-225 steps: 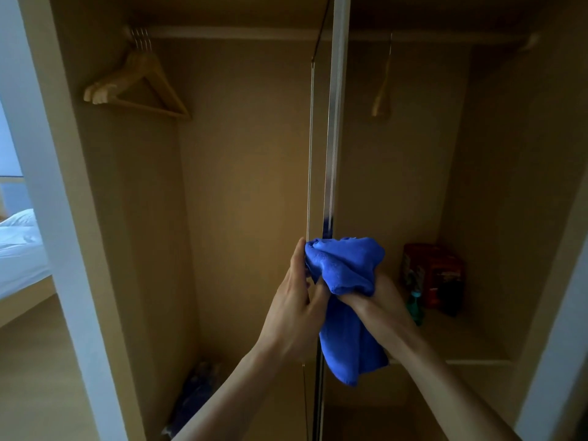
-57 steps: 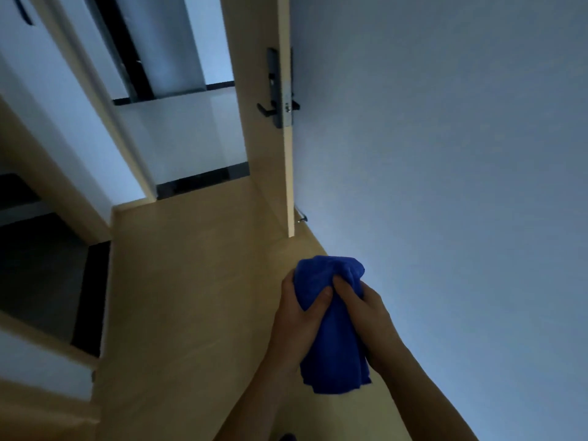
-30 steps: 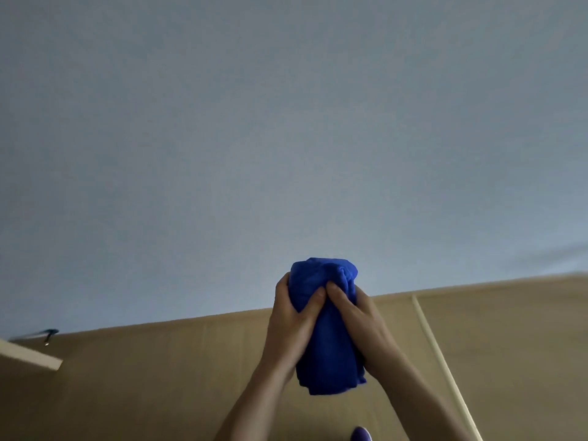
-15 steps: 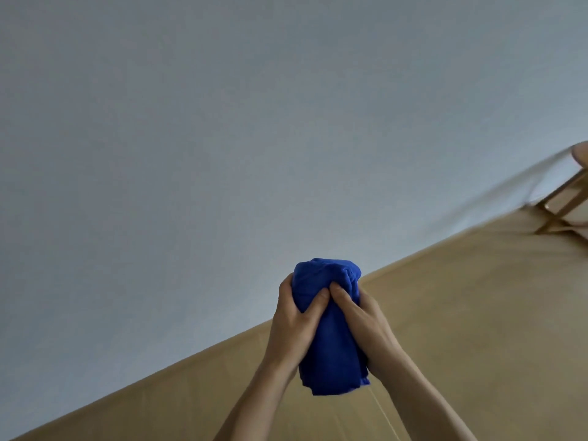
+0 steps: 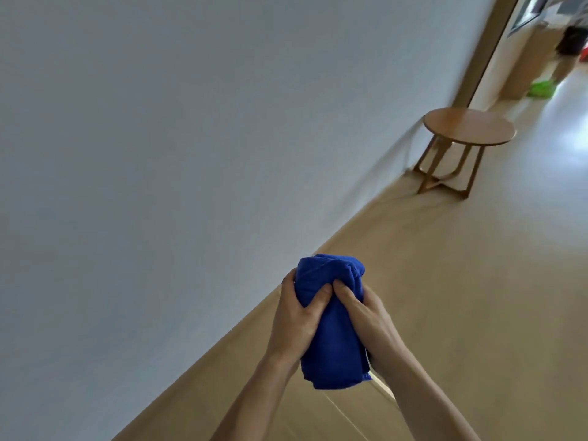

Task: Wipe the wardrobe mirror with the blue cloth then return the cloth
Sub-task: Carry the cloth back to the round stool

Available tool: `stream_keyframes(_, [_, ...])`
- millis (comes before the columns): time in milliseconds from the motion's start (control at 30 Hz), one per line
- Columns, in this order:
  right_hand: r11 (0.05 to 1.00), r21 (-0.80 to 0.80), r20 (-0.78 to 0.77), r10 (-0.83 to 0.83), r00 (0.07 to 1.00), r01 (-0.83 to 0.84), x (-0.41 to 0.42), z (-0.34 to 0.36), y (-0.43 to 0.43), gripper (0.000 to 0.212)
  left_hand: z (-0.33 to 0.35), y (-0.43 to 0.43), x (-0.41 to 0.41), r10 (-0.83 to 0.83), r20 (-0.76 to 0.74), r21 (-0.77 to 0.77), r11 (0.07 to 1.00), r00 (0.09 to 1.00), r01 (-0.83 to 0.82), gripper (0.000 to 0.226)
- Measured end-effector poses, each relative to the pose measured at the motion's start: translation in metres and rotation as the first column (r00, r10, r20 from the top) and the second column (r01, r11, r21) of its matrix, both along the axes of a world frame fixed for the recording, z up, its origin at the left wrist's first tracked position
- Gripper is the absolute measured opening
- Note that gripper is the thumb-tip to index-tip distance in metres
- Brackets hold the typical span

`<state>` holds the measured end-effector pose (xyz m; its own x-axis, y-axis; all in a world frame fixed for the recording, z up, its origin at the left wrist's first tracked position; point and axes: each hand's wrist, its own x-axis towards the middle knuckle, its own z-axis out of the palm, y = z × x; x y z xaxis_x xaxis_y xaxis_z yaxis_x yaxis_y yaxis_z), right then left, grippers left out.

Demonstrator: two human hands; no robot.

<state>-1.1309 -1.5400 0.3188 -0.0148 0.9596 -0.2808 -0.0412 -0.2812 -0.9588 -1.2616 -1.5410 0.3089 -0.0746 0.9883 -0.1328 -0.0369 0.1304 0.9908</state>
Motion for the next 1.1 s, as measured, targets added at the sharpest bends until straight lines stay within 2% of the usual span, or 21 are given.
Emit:
stream_keyframes(300, [0.969, -0.044, -0.023, -0.243, 0.970, 0.242, 0.070, -0.010, 0.024, 0.020, -0.013, 0.057, 0.069, -0.230, 0.004, -0.030, 0.973, 0.973, 0.230, 0.048])
stream_keyframes(567, [0.915, -0.071, 0.001, -0.397, 0.918, 0.396, 0.106, -0.019, 0.091, 0.019, -0.032, 0.145, 0.113, -0.376, 0.018, -0.079, 0.923, 0.926, 0.376, 0.051])
stream_keyframes(800, [0.865, -0.080, 0.010, -0.496, 0.868, 0.495, 0.133, -0.013, 0.163, 0.025, -0.025, 0.234, 0.144, -0.477, 0.042, -0.067, 0.875, 0.878, 0.479, 0.049])
stream_keyframes(1100, [0.814, -0.118, -0.011, -0.574, 0.819, 0.569, 0.172, -0.020, 0.215, 0.026, -0.028, 0.296, 0.188, -0.547, 0.029, -0.117, 0.829, 0.837, 0.546, 0.054])
